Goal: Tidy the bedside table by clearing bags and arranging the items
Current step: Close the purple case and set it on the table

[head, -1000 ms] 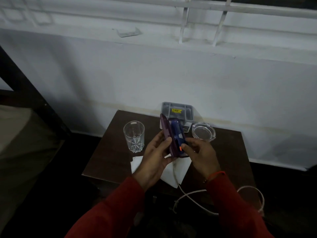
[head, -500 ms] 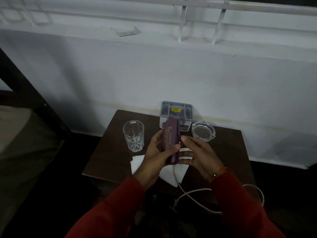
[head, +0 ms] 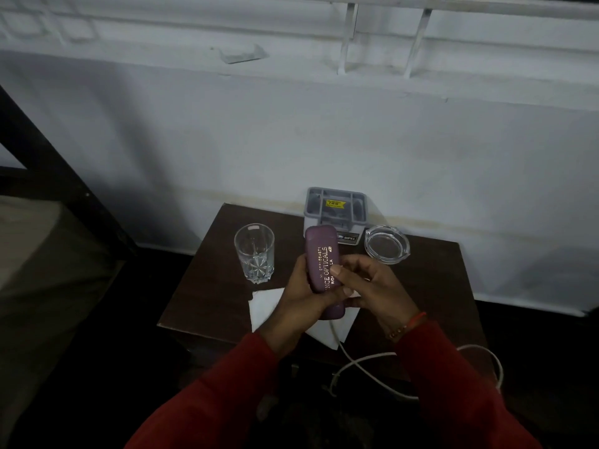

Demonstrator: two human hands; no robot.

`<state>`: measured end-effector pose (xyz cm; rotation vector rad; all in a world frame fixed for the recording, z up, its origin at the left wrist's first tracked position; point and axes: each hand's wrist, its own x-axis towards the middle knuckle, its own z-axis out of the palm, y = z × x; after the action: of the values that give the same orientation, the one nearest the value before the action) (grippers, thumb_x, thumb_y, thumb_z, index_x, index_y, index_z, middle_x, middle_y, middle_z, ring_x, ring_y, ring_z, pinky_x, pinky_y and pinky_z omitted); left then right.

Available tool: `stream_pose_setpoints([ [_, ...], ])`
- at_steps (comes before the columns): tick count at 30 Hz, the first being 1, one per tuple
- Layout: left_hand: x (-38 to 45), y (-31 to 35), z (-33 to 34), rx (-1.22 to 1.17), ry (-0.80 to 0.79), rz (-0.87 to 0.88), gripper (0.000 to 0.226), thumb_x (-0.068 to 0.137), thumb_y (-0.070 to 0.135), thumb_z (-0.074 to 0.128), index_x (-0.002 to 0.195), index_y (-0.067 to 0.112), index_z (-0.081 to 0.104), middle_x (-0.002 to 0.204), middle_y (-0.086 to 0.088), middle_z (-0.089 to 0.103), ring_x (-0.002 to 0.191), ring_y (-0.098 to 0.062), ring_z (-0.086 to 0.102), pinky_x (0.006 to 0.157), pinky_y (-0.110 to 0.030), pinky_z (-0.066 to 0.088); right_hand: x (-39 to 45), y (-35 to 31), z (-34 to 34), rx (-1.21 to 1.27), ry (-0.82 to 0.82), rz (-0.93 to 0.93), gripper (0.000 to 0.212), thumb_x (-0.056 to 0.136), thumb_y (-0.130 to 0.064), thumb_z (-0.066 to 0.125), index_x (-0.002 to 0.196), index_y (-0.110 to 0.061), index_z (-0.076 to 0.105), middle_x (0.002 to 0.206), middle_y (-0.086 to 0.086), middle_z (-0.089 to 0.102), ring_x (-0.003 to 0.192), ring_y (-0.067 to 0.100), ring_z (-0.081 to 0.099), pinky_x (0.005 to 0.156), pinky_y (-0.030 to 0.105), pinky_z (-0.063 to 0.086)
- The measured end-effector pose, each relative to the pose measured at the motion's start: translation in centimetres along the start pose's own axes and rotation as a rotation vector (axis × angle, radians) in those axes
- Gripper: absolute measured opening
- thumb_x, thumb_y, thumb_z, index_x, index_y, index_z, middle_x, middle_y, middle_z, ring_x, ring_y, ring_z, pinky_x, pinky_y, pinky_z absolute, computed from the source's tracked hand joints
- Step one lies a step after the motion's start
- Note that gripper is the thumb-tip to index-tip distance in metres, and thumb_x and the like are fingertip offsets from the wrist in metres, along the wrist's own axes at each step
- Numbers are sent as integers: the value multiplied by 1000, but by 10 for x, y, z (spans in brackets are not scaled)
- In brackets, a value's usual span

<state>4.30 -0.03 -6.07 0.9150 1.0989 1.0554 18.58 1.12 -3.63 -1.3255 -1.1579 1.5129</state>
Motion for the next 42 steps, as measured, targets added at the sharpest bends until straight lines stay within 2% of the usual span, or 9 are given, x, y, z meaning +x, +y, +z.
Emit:
stream_pose_setpoints([
  [4, 0, 8, -1, -77, 21, -159, 34, 91, 18, 68, 124, 22, 61, 117, -4, 73, 109, -23, 69, 90, -45, 57, 4, 4, -7, 0, -3, 26, 20, 91, -27, 67, 109, -21, 71, 116, 22, 65, 91, 24, 69, 78, 49, 59],
  [7, 1, 12, -4, -69, 60, -192, 25, 93, 32, 67, 113, 17, 67, 109, -1, 77, 97, -14, 71, 85, -37, 52, 7, 6, -16, -32, -9, 22, 22, 91, -25, 66, 112, -19, 70, 117, 25, 63, 92, 23, 65, 79, 44, 55],
  [11, 3, 9, -6, -267, 86, -202, 14, 97, 22, 62, 109, 17, 69, 102, -4, 77, 88, -15, 74, 80, -31, 60, 8, 3, -23, -3, -58, 150, 26, 90, -28, 68, 115, -21, 68, 105, 15, 67, 79, 23, 64, 69, 39, 55],
  [14, 4, 8, -10, -312, 109, -216, 15, 97, 18, 62, 111, 16, 68, 111, -11, 76, 95, -21, 74, 87, -35, 59, 8, 2, -28, 112, -68, 208, 33, 87, -19, 71, 119, -18, 64, 102, 10, 68, 68, 26, 65, 67, 40, 58],
  [17, 2, 10, -8, -290, 127, -269, 31, 98, 32, 60, 120, 10, 65, 122, -16, 70, 106, -31, 73, 90, -42, 59, 17, 3, -29, 238, 80, 116, 35, 87, -6, 69, 119, -11, 57, 99, 18, 68, 61, 26, 67, 64, 38, 62],
  [20, -1, 11, -6, -229, 112, -369, 47, 99, 54, 48, 128, 19, 61, 123, -6, 70, 108, -33, 72, 83, -43, 58, 34, 7, -30, 259, 271, -3, 38, 85, 1, 71, 111, -12, 47, 90, 21, 66, 61, 27, 65, 61, 37, 62],
  [25, -1, 13, -11, -217, 132, -435, 43, 99, 63, 36, 122, 29, 45, 119, -5, 71, 99, -30, 71, 74, -39, 55, 60, 28, -30, 226, 477, -41, 34, 83, -2, 74, 91, -17, 45, 84, 19, 64, 58, 26, 63, 56, 35, 62],
  [29, 3, 12, -13, -169, 121, -438, 58, 98, 67, 32, 134, 26, 51, 108, 0, 76, 88, -26, 72, 75, -37, 54, 78, 38, -30, 203, 467, -11, 32, 83, -6, 76, 98, -10, 49, 84, 20, 65, 60, 25, 64, 58, 35, 62],
  [42, 8, 11, -15, -38, 124, -397, 56, 100, 64, 30, 119, 26, 66, 99, 5, 75, 64, -14, 59, 53, -25, 42, 76, 38, -45, -66, 538, 6, 13, 89, -9, 68, 102, -5, 65, 82, 14, 67, 50, 19, 58, 49, 29, 55],
])
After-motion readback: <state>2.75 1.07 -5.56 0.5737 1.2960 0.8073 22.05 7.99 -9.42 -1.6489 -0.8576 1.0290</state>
